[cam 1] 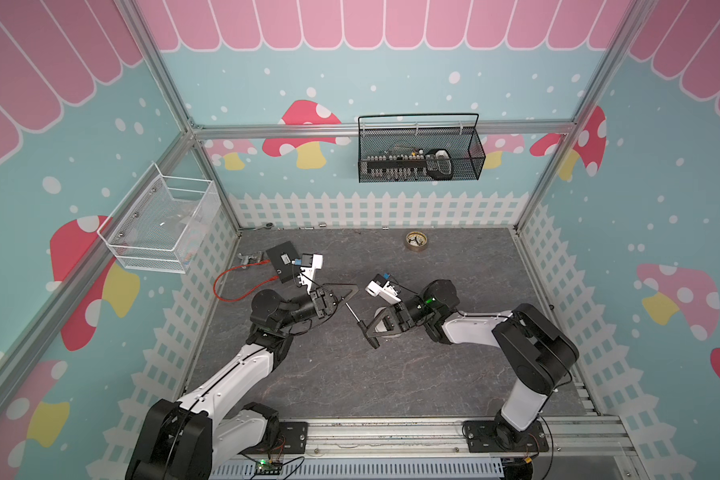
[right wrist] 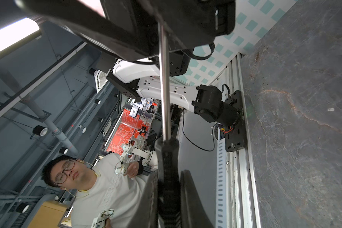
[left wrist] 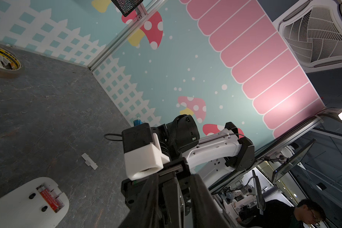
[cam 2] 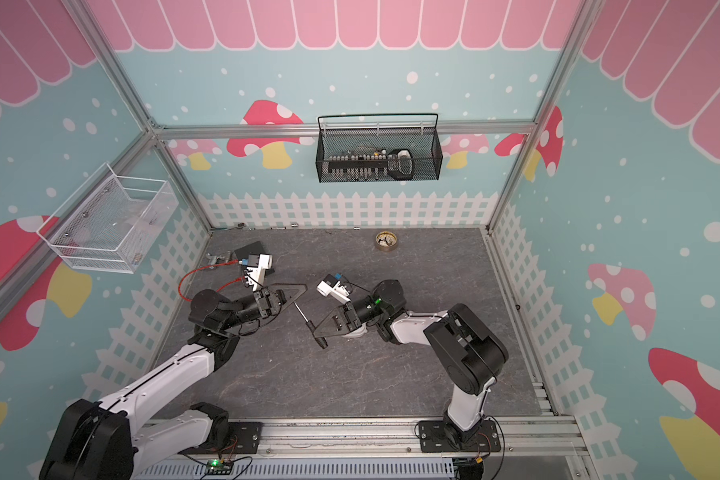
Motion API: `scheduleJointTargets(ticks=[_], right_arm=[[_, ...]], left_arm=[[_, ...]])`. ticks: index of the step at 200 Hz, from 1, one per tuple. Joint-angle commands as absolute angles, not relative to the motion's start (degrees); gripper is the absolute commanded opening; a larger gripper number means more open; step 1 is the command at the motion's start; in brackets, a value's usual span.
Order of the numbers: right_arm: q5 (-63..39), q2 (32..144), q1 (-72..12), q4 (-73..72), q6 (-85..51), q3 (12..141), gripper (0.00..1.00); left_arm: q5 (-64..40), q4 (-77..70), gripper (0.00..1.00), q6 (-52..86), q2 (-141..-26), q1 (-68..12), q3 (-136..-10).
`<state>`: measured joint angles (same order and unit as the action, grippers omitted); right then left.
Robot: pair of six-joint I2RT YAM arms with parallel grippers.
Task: Remove the battery from the alarm
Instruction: Pick up the screwdriver from the center of the board.
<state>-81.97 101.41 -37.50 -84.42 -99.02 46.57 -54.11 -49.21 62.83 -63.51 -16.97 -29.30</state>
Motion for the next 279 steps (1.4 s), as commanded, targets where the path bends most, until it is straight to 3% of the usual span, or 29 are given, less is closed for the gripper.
scheduleJointTargets(ticks=[1, 23, 53, 125, 162, 179, 186, 193, 206, 219, 250, 262, 279], right_arm=[[-81.26, 101.48, -37.47, -107.23, -109.7, 48.98, 0.0], [-81.47, 100.82, -37.48, -107.23, -110.3, 48.89, 0.0], [-80.67, 101.37, -37.44, -107.23, -110.46, 48.78, 0.0], [-77.8, 103.39, -37.09, -107.27, -110.66, 51.79, 0.0], [-77.32, 104.15, -37.09, -107.23, -110.82, 51.43, 0.0], [-77.09, 104.18, -37.02, -107.23, -111.19, 51.72, 0.0], [-77.04, 104.24, -37.0, -107.23, -111.31, 51.78, 0.09], [-76.75, 104.24, -36.84, -107.23, -111.35, 51.8, 0.23], [-76.18, 103.93, -36.5, -107.23, -111.66, 51.69, 0.32], [-75.61, 103.09, -35.69, -107.23, -111.63, 51.15, 0.56], [-74.01, 97.76, -31.53, -104.05, -108.97, 46.51, 0.77], [-74.15, 93.38, -30.56, -93.01, -101.01, 44.35, 0.82], [-70.84, 83.57, -30.4, -48.08, -68.06, 47.02, 0.88]], left_arm=[[-55.1, -48.58, 0.44, 60.86, -61.54, -16.69, -28.5], [-54.97, -48.65, 0.47, 60.87, -60.74, -15.47, -28.13], [-55.65, -54.16, 0.32, 63.95, -62.0, -15.62, -26.7], [-54.98, -55.15, 0.17, 63.79, -60.79, -16.08, -25.73], [-54.42, -56.17, 0.0, 63.92, -60.72, -16.17, -25.82], [-54.23, -56.03, 0.0, 63.73, -60.61, -16.2, -25.93], [-54.15, -55.7, 0.0, 63.66, -60.64, -16.23, -26.01], [-54.01, -55.24, 0.0, 63.59, -60.58, -16.26, -26.09], [-53.39, -54.33, 0.0, 63.53, -60.55, -16.18, -26.11], [-52.34, -52.24, 0.0, 63.59, -60.8, -15.71, -26.28], [-50.71, -51.34, 0.0, 67.91, -63.39, -12.9, -25.9], [-49.35, -49.38, 0.0, 69.32, -64.42, -12.09, -26.34], [-46.82, -44.24, 0.0, 71.12, -66.41, -11.34, -28.01]])
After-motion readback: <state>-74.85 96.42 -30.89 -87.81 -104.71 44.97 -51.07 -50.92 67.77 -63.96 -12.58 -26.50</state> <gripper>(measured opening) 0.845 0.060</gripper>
